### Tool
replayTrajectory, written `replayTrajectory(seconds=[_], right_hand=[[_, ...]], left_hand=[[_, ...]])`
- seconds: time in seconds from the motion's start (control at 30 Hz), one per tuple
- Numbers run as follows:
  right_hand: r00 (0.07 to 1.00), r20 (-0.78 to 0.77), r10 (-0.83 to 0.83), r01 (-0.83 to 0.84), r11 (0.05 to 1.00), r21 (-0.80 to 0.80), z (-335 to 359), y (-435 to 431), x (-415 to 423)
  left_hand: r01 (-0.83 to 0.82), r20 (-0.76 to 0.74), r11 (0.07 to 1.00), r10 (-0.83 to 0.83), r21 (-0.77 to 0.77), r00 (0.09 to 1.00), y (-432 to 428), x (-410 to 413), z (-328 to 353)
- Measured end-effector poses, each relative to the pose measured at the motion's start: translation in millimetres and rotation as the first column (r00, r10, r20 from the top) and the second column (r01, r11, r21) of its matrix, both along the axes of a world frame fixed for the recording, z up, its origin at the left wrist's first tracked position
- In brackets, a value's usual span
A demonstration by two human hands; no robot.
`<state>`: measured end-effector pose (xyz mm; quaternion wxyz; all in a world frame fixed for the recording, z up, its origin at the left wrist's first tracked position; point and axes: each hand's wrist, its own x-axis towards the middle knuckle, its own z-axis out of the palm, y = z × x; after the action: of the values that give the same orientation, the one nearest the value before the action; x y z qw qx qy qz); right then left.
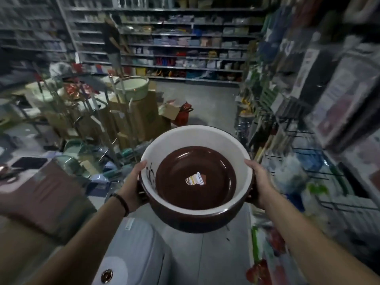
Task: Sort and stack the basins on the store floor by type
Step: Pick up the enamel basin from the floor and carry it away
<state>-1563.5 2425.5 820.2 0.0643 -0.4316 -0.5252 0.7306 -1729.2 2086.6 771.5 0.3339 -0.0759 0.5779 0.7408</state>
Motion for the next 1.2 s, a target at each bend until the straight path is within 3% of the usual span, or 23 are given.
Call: replayTrajectory(seconds=[0.43,0.63,0.73,0.97,1.2], right_hand=[[0.997,0.044,0.057,-0.059,0.997,0.041,-37,92,-320],[0.987,0.015,0.162,-0.163,0.985,0.056,-59,137,-449],[0.969,0.016,0.246,-0.247,0.968,0.038,-89,163,-523],[0.895,0.094,0.436,-0.431,0.900,-0.068,-173,203,-660],[0.855,0.192,0.482,-0.456,0.874,-0.167,-302,201,-748]], left_hand=[[-0.084,0.047,0.994,0.082,0.063,0.996,93,-280,-6],[-0.180,0.100,0.984,0.180,-0.009,0.979,117,-401,-46],[-0.204,0.128,0.978,0.208,-0.042,0.970,140,-446,-60],[-0.428,0.140,0.877,0.463,-0.220,0.875,190,-510,-104],[-0.514,0.197,0.782,0.599,-0.353,0.776,189,-582,-221]])
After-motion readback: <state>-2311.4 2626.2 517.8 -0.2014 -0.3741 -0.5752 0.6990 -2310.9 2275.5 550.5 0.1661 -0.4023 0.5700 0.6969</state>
